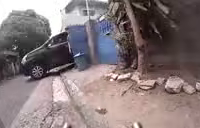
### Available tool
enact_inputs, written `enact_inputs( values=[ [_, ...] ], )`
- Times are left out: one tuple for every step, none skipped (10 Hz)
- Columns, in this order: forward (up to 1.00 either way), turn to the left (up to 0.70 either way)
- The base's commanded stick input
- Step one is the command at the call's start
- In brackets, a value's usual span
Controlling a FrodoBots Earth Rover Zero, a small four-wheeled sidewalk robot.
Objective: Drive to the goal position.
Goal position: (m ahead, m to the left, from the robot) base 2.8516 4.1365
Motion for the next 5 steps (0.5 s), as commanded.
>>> enact_inputs(
  values=[
    [0.04, 0.00],
    [0.04, 0.00],
    [0.04, 0.00],
    [0.05, 0.00],
    [0.04, 0.00]
  ],
)
